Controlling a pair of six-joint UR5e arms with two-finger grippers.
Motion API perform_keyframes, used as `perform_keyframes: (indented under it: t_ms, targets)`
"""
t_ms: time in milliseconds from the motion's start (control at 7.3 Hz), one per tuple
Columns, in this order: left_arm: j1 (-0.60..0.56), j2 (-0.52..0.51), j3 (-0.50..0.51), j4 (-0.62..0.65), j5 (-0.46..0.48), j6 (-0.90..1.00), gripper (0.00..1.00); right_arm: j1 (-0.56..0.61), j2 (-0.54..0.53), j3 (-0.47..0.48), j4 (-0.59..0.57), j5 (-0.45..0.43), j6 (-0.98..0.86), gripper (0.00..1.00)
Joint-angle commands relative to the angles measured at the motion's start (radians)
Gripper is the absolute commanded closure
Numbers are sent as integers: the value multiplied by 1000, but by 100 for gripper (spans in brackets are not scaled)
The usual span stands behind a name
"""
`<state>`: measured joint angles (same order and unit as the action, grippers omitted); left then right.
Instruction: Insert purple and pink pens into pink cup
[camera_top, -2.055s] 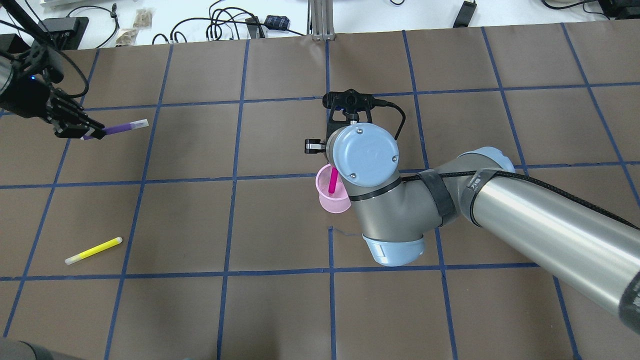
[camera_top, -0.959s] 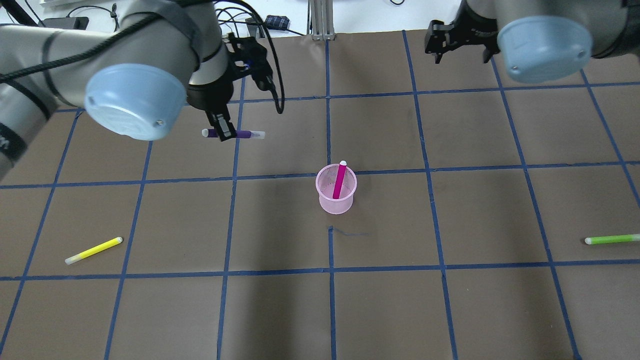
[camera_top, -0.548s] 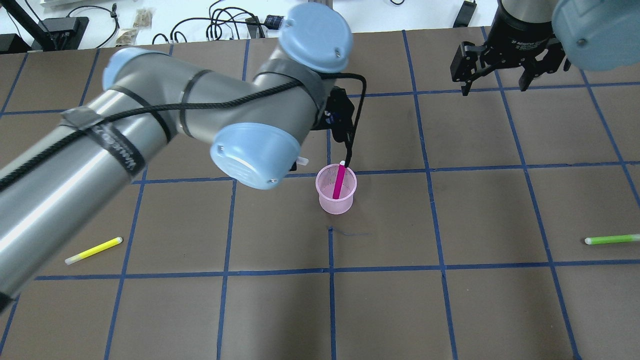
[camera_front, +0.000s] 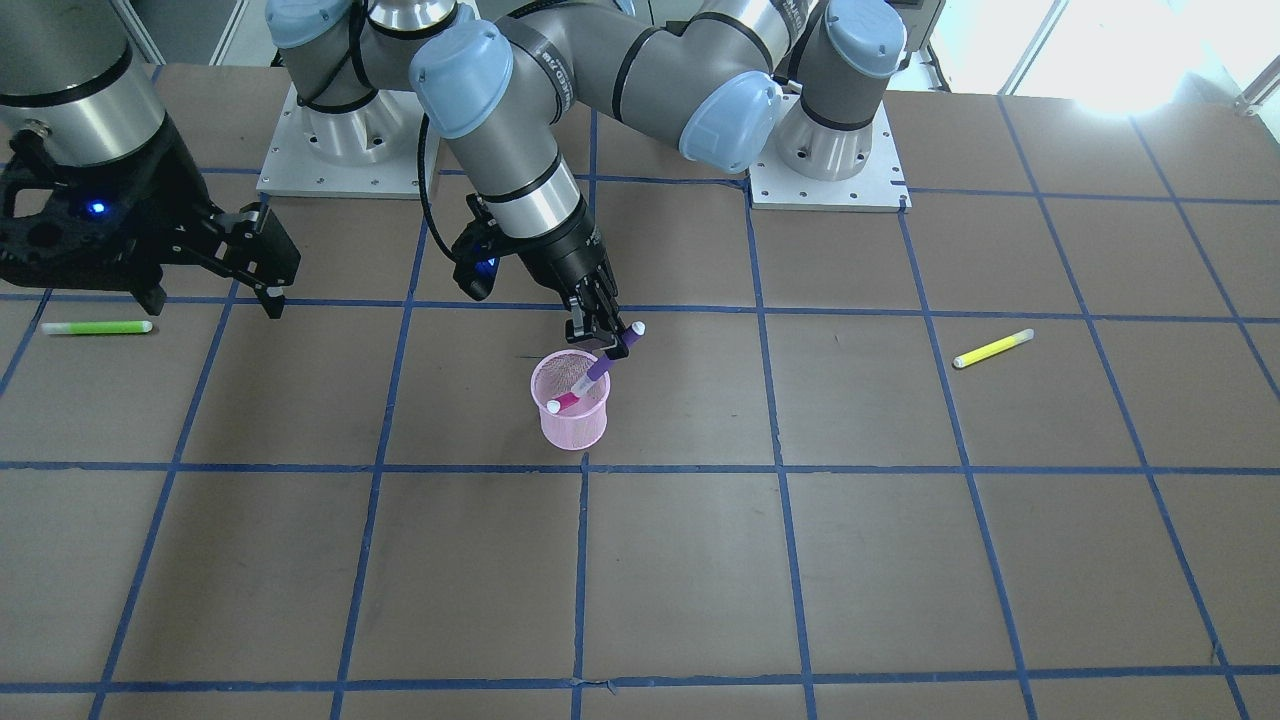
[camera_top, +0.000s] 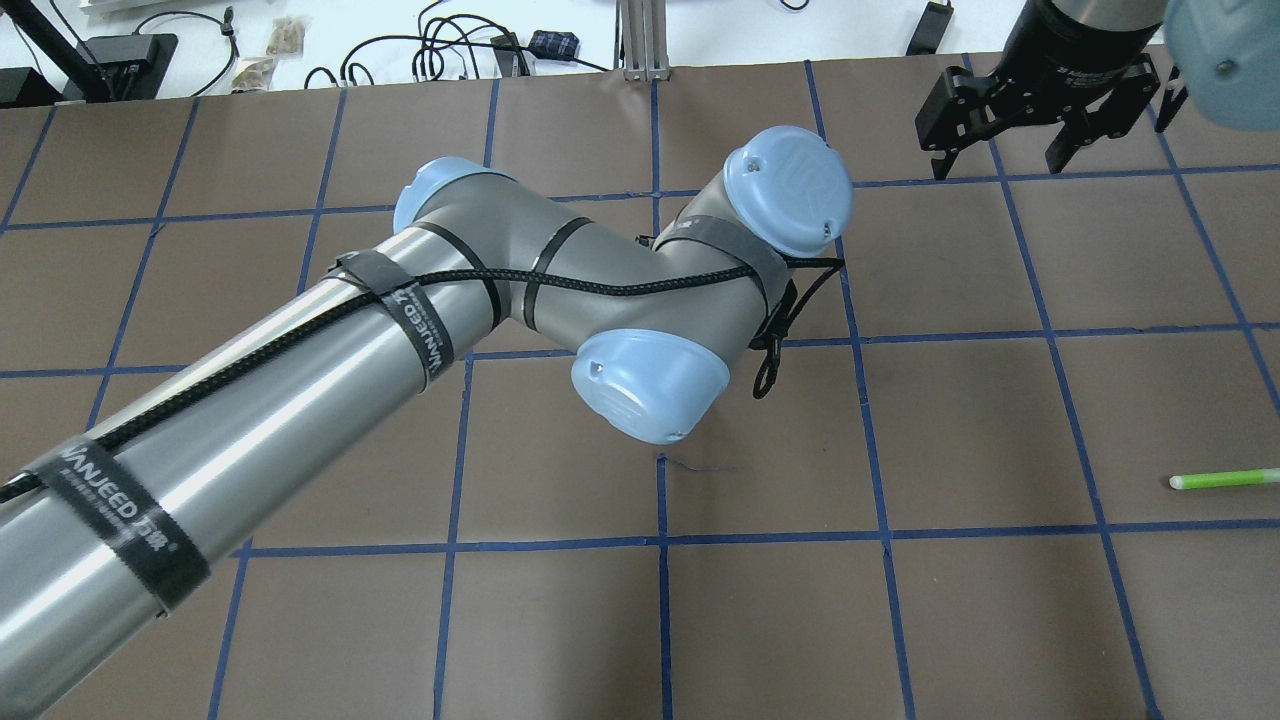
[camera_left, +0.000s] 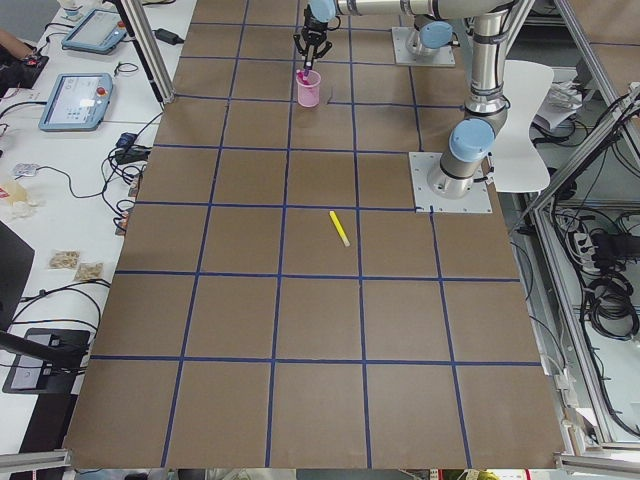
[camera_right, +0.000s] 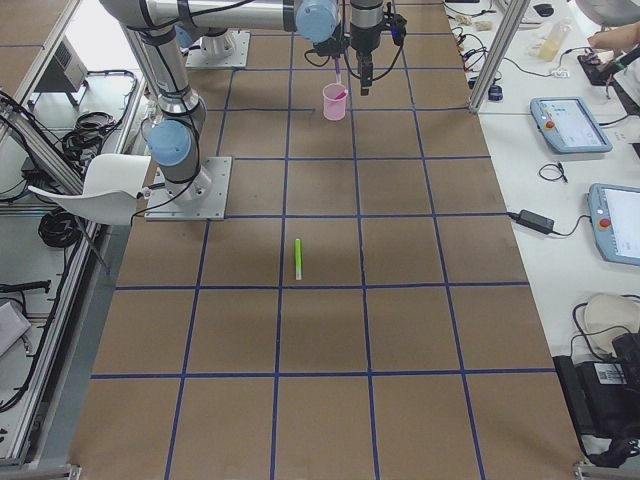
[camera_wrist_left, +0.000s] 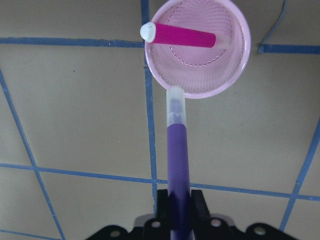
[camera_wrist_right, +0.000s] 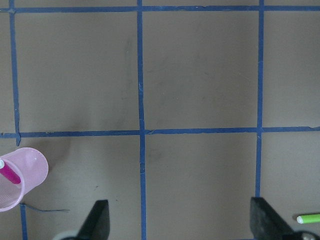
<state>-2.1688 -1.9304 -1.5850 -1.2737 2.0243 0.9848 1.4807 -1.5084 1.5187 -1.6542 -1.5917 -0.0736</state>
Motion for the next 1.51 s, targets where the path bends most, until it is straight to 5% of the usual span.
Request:
perform_keyframes:
  t_ms: [0,137,274,411,822,1096,1370]
  targets:
    - [-31,-41,2,16,8,8,100,-19,-6,4,4,-4,8,0]
    - [-34,-47,0,16,8,6,100,-19,-4,4,4,-4,8,0]
    - [-34,-54,3,16,7,6,22,-20,-4,4,4,-4,8,0]
    - [-34,-55,3,16,7,3,0,-19,-6,4,5,-2,8,0]
    - [-25,-6,10,19,10,2,0,-20,-6,3,5,-4,6,0]
    - [97,86,45,95,-21,-3,0,-19,-6,3,5,-2,6,0]
    - [284,207,43,94,-224,-36,0,-19,-9,3,4,6,8,0]
